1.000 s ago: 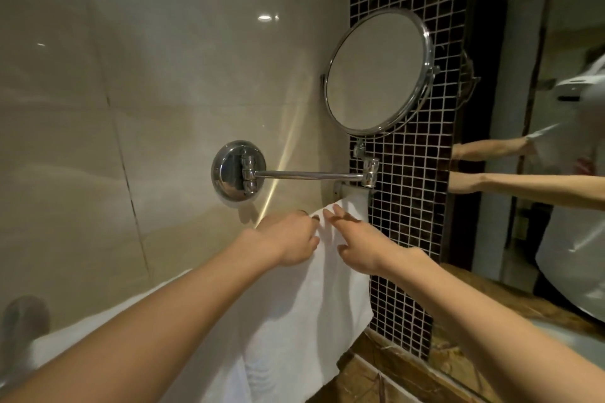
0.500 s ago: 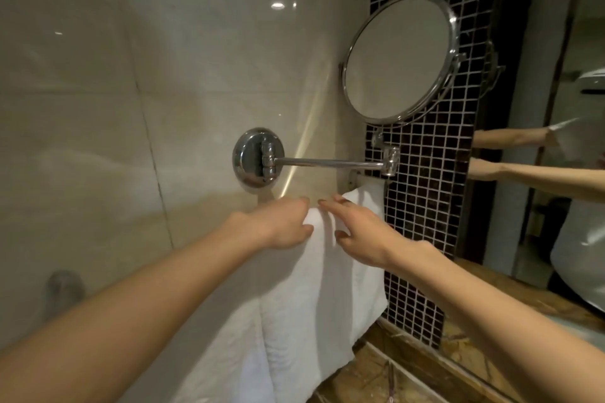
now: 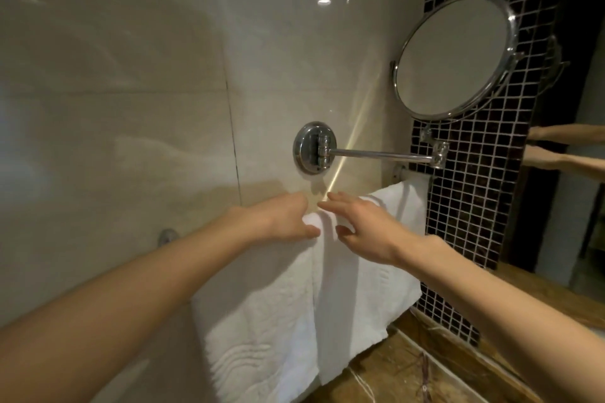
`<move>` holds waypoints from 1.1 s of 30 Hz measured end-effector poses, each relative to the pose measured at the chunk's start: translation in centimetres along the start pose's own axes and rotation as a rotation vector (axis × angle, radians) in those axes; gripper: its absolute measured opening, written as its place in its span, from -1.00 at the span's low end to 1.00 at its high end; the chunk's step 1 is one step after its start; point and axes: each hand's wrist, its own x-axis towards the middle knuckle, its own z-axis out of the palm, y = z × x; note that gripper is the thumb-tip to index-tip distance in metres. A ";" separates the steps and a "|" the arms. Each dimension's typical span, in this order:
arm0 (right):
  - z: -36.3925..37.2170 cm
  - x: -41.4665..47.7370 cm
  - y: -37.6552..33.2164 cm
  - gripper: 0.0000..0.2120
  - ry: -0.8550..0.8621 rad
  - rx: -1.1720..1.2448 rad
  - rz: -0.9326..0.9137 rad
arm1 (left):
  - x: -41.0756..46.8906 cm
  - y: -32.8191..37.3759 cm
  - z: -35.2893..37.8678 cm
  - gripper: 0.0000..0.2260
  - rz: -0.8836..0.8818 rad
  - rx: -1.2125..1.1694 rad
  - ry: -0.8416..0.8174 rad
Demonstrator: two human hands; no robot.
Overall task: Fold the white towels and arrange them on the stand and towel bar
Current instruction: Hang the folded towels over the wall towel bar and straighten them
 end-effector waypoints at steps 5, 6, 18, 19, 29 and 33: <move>0.3 0.0 -3.1 -0.53 -0.058 0.007 -0.092 | -2.8 -0.4 -0.8 -0.58 -0.061 -0.037 0.010; 0.3 0.0 -3.4 -0.55 -0.070 0.001 -0.092 | -3.1 -0.2 -0.7 -0.58 -0.073 -0.037 0.032; 0.3 -1.2 -4.9 -0.46 -0.107 -0.005 -0.090 | -6.2 -0.6 -0.3 -0.68 -0.168 0.195 0.177; 0.3 -1.3 -5.0 -0.46 -0.109 -0.005 -0.089 | -6.6 -0.8 -0.6 -0.69 -0.179 0.214 0.170; 0.3 -1.5 -6.2 -0.44 -0.121 -0.026 -0.077 | -10.2 -1.2 -0.9 -0.75 -0.184 0.223 0.136; 1.1 -1.9 -7.2 -0.37 -0.115 -0.020 -0.111 | -12.9 -0.7 0.7 -0.45 -0.221 0.430 0.198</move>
